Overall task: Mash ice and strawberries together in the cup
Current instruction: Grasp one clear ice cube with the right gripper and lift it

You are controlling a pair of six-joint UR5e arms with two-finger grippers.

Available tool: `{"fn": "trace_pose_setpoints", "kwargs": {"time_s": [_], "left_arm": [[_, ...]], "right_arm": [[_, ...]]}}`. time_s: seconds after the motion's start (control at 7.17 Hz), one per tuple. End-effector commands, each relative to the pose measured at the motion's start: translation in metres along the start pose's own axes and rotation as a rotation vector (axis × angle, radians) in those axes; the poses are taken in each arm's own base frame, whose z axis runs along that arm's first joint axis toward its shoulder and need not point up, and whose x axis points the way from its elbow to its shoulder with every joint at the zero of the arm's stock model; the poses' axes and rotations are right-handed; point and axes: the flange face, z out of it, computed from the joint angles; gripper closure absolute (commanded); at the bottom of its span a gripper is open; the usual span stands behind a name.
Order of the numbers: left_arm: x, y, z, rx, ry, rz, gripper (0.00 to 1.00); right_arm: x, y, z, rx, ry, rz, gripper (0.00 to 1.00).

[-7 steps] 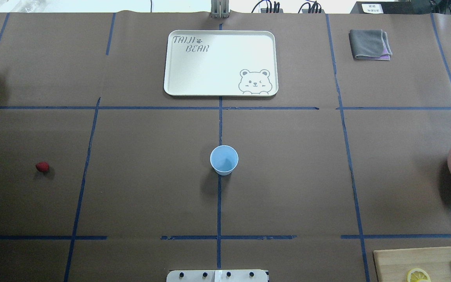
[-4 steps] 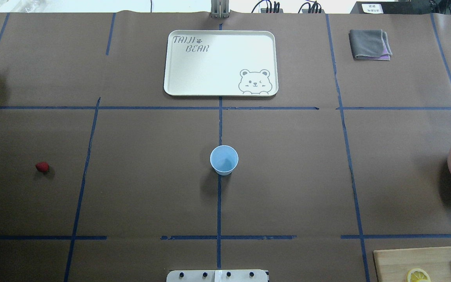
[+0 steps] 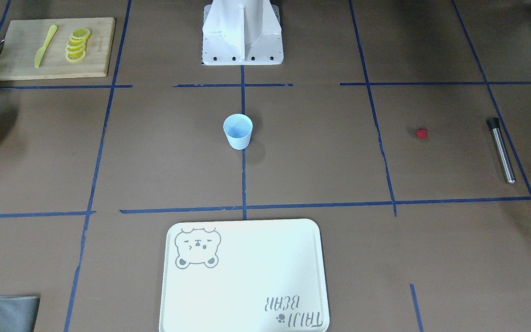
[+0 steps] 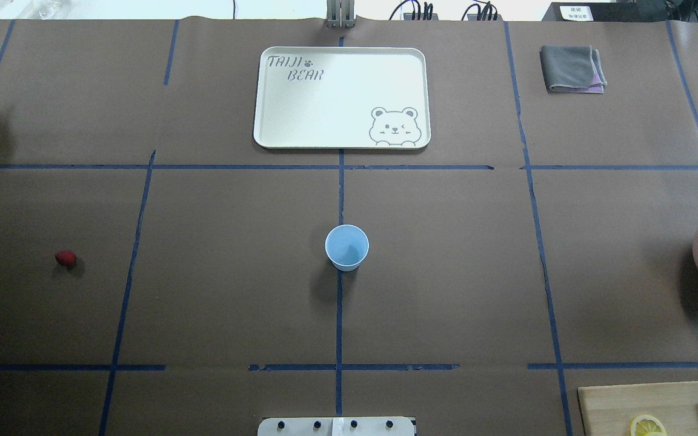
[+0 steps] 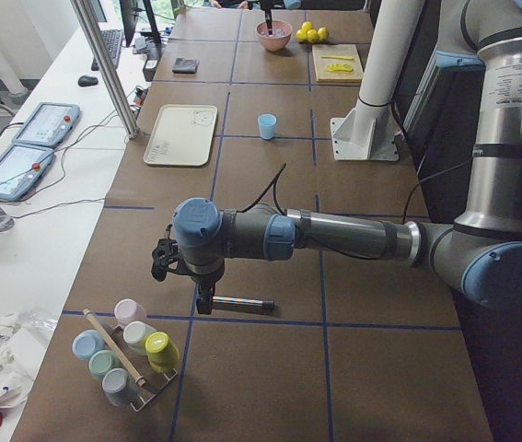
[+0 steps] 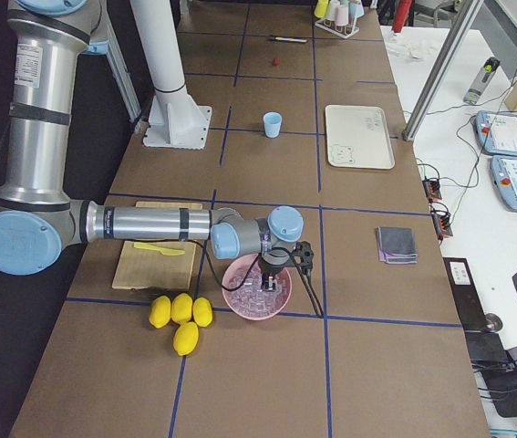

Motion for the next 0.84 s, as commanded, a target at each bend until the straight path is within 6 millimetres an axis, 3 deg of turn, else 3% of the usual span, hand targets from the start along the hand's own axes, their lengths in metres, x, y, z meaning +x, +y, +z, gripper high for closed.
{"fn": "trace_pose_setpoints", "kwargs": {"time_s": [0.0, 0.42, 0.7], "left_arm": [[0.0010, 0.0001, -0.0009, 0.002, 0.000, 0.002, 0.00], [0.0000, 0.0009, -0.0010, 0.002, 0.000, 0.000, 0.00], [0.0001, 0.0009, -0.0010, 0.002, 0.001, 0.000, 0.00]], "right_arm": [[-0.0008, -0.0001, 0.0037, -0.006, 0.001, -0.004, 0.49], [-0.0026, -0.0002, 0.0040, -0.007, -0.001, -0.009, 0.50], [-0.0021, -0.0001, 0.0046, -0.008, -0.001, -0.007, 0.56]]}}
